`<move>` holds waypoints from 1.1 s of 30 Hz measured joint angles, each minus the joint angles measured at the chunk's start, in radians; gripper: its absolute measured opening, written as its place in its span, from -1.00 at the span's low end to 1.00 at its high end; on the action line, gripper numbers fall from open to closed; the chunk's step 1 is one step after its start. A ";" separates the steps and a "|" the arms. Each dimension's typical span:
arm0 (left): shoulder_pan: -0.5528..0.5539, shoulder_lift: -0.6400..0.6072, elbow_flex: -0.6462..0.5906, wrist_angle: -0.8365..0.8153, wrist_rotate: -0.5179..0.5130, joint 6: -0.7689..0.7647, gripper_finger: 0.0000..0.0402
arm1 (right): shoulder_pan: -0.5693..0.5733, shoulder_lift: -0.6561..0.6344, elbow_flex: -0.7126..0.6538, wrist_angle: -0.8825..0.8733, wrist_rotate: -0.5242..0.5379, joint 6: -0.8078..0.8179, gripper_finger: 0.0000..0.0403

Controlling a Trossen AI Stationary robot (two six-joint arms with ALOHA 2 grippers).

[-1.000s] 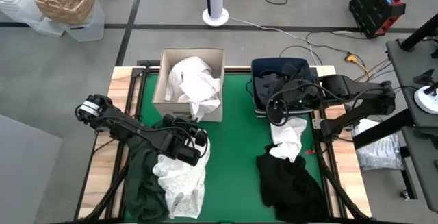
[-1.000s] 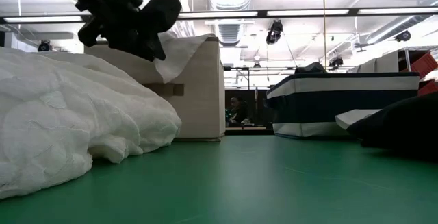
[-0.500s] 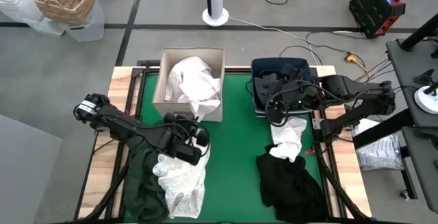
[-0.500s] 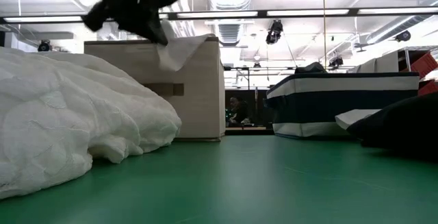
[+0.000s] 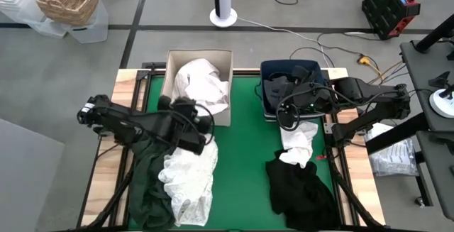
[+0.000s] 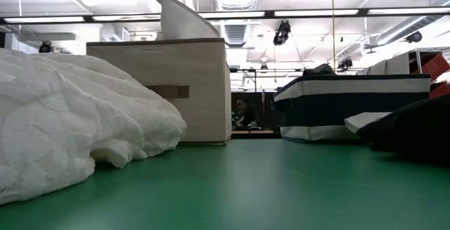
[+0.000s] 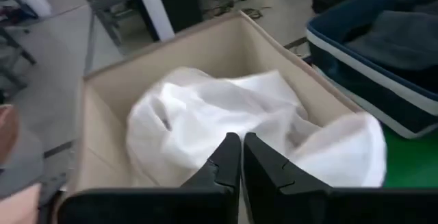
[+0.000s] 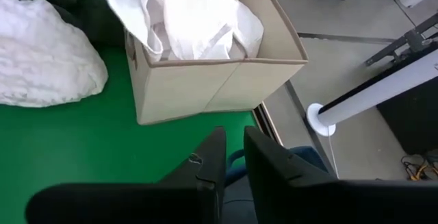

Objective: Sort clothes
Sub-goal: Put the right white shirt into the white laundry bin

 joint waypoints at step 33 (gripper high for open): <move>0.044 -0.364 -0.263 0.557 0.452 0.734 -0.90 | 0.000 -0.019 -0.002 -0.059 -0.009 0.079 -0.84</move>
